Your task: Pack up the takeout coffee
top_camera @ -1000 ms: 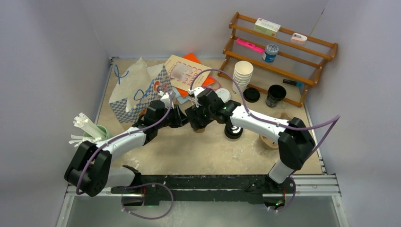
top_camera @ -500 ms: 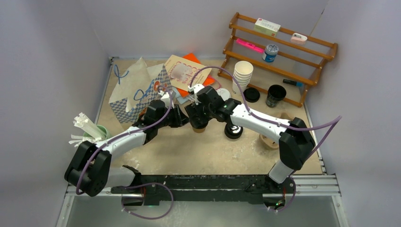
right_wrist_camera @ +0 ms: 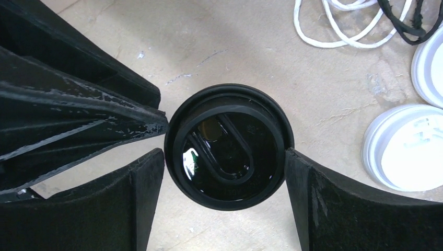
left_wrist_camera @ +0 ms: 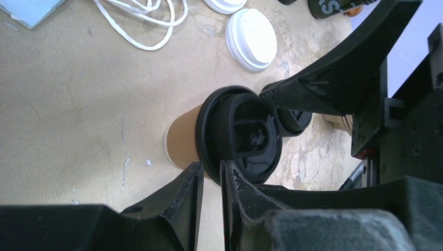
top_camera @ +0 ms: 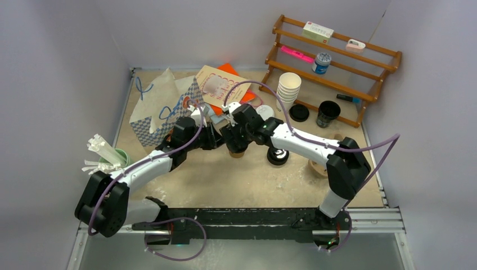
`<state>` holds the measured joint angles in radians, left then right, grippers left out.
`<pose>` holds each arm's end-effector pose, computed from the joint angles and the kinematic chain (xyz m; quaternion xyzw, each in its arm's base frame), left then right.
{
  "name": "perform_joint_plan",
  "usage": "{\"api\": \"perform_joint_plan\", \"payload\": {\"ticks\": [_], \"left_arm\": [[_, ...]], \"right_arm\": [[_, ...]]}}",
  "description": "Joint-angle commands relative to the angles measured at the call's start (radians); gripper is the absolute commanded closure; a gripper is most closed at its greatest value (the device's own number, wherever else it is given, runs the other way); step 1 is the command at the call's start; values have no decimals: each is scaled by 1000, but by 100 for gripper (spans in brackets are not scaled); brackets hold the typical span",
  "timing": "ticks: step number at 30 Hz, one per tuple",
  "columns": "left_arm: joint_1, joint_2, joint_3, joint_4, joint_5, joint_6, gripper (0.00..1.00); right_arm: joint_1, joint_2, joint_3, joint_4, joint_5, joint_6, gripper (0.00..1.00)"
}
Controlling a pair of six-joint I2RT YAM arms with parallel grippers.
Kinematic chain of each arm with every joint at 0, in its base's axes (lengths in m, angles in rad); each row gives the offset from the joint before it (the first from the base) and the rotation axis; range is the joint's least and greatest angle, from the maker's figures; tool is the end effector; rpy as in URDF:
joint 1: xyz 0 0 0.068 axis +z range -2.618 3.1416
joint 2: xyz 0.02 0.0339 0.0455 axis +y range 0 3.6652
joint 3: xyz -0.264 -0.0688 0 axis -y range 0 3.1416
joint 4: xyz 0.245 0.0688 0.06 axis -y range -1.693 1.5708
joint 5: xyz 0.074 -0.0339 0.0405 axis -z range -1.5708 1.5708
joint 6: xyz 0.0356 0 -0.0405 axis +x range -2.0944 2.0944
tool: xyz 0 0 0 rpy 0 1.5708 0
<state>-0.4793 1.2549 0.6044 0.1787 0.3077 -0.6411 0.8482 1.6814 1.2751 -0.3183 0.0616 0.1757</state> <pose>0.2305 -0.1320 0.2148 0.0117 0.8464 -0.3849 0.3678 0.2529 0.2835 0.2616 -0.2888 0.8645 0.1766 0.3715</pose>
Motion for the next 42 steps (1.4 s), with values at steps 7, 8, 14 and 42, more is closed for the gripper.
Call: {"api": "perform_joint_plan", "payload": {"ticks": [7,8,14,42], "left_arm": [[1,-31,35,-3,7,30,78],[1,-35,36,-8,6,32,78],[1,-88,72,-85,-2,45,78],[21,-161,1043,-1129,-839,320,26]], "right_arm": [[19,17,46,-27,53,-18,24],[20,16,46,-27,54,-15,25],[29,-4,46,-34,82,-11,36],[31,-431,-79,-1,165,150,44]]}}
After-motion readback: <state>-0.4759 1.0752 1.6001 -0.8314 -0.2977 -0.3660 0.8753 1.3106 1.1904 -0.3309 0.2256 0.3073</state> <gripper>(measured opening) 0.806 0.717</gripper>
